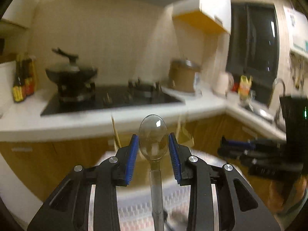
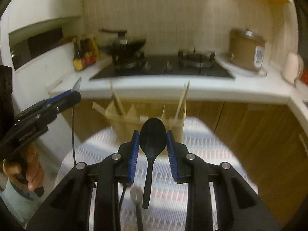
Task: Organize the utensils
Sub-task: 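Lift the clear spoon and black spoon over the tan holder with both tools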
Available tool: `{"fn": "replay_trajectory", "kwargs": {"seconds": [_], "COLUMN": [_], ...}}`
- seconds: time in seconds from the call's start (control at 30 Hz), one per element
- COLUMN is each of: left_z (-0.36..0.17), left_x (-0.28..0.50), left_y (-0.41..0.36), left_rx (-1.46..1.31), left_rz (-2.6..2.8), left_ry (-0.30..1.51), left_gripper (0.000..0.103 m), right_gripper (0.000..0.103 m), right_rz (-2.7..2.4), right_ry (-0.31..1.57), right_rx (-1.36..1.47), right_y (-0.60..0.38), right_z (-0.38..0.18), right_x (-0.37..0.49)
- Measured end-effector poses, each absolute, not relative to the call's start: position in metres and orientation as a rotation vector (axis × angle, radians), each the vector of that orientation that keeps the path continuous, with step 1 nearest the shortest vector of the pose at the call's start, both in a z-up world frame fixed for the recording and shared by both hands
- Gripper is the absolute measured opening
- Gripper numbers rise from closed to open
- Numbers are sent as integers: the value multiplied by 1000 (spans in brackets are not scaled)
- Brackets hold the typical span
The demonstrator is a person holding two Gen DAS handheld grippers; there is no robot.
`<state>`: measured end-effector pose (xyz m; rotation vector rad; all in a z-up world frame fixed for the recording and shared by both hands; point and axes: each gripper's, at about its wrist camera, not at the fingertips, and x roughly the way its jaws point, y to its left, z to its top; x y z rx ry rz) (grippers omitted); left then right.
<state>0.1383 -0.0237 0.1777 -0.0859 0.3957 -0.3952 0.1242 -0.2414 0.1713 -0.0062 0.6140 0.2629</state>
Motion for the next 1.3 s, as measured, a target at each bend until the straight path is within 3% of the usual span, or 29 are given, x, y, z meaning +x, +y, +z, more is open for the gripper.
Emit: {"fn": "replay_trajectory", "kwargs": {"seconds": [0.27,0.53,1.0,1.3], "left_z": [193,175,134,129], "left_x": [171,207,224,219], "left_y": [-18,-22,-34,-29], "left_rx": [-176,-207,-155,-153], "left_rz": [-273,-198,-144,-183], "left_ry": [169,90,82,132], "left_gripper": [30,30,31,32], "right_gripper": [25,25,26,27], "right_rz": [189,151,67,75], "right_ry": [439,364,351,361], "right_rx": [13,46,47,15], "right_y": [-226,-230,-239,-233], "right_z": [187,172,128,128], "right_x": [175,222,255,243]}}
